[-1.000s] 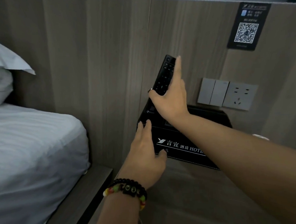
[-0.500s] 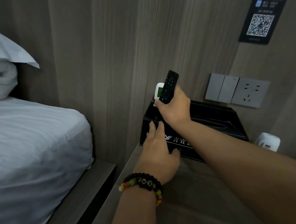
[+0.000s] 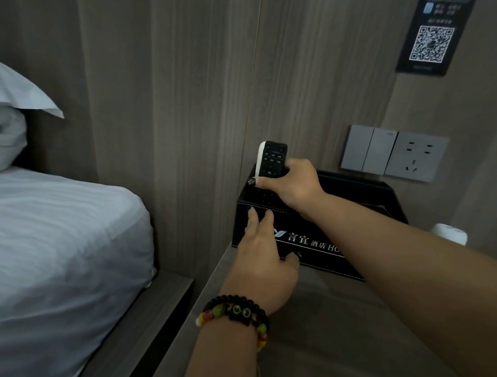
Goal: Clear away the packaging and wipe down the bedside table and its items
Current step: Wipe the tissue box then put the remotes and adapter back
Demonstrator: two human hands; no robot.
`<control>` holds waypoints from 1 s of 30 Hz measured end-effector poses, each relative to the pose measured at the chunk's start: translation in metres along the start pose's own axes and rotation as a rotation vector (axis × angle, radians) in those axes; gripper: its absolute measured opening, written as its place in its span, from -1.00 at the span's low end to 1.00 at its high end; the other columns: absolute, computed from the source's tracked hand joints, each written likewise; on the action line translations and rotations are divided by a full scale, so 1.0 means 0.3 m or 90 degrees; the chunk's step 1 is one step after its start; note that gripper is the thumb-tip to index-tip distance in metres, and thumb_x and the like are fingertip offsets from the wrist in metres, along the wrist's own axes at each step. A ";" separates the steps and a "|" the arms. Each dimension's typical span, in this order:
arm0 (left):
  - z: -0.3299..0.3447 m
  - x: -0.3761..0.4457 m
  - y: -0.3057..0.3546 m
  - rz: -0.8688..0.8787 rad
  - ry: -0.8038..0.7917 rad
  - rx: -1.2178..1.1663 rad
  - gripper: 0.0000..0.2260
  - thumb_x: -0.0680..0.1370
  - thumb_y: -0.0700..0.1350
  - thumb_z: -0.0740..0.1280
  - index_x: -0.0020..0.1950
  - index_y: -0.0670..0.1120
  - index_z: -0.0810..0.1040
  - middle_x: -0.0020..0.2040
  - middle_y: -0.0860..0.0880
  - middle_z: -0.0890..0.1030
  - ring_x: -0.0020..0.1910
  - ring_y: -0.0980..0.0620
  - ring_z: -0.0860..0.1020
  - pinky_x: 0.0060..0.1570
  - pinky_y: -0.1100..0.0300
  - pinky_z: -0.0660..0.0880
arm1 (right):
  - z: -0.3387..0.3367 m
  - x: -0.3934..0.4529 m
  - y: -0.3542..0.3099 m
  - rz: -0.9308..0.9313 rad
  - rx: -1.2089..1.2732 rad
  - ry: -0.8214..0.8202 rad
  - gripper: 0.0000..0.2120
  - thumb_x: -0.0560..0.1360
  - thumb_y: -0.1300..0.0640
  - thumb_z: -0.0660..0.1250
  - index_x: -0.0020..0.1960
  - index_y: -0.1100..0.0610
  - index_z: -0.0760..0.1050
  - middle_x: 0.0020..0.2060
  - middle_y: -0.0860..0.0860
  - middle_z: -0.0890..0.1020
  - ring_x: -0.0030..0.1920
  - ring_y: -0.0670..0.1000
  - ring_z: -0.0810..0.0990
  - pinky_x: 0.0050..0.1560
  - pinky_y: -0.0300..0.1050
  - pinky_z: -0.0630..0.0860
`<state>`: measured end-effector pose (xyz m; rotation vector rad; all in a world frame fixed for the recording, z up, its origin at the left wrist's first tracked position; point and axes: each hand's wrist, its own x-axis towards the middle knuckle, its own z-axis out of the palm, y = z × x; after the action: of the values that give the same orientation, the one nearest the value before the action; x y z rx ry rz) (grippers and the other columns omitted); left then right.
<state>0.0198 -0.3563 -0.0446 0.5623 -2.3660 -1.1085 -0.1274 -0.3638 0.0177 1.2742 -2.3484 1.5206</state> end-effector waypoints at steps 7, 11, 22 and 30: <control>-0.001 -0.015 0.012 0.000 0.006 0.015 -0.31 0.60 -0.08 0.28 0.58 0.01 -0.09 0.58 0.02 -0.18 0.55 0.06 -0.08 0.39 0.31 0.00 | 0.000 -0.002 0.013 0.042 0.136 0.040 -0.76 0.28 0.19 0.60 -0.14 0.05 0.58 -0.18 0.04 0.69 -0.12 0.04 0.69 0.00 -0.01 0.64; 0.001 -0.029 0.029 -0.024 -0.006 0.029 -0.32 0.60 -0.06 0.28 0.58 0.02 -0.08 0.58 0.03 -0.19 0.53 -0.10 0.11 0.49 0.05 0.12 | -0.007 -0.011 0.016 0.066 0.199 0.088 -0.72 0.30 0.22 0.59 -0.06 0.10 0.58 -0.15 0.06 0.69 -0.11 0.03 0.69 -0.01 -0.06 0.63; -0.031 -0.089 0.055 -0.036 -0.010 0.048 -0.38 0.59 -0.01 0.27 0.56 0.07 0.02 0.58 0.09 -0.10 0.44 -0.14 0.30 0.43 0.01 0.24 | -0.353 -0.156 0.092 -0.049 0.036 0.220 -0.78 0.47 0.26 0.41 0.08 0.13 0.50 -0.16 -0.01 0.57 -0.28 -0.14 0.49 -0.20 -0.37 0.44; -0.054 -0.099 0.029 -0.041 0.002 0.079 -0.42 0.60 -0.02 0.25 0.56 0.06 0.06 0.58 0.06 -0.03 0.55 0.02 0.04 0.50 0.15 0.05 | -0.789 -0.163 0.383 0.347 -0.239 0.362 -0.57 0.49 0.03 0.38 0.29 0.18 0.41 0.31 0.26 0.39 0.24 0.30 0.45 0.25 0.05 0.41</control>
<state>0.0514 -0.3448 -0.0354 0.6864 -2.4419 -0.9920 -0.2566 -0.1299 0.0322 0.0894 -2.4836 1.2173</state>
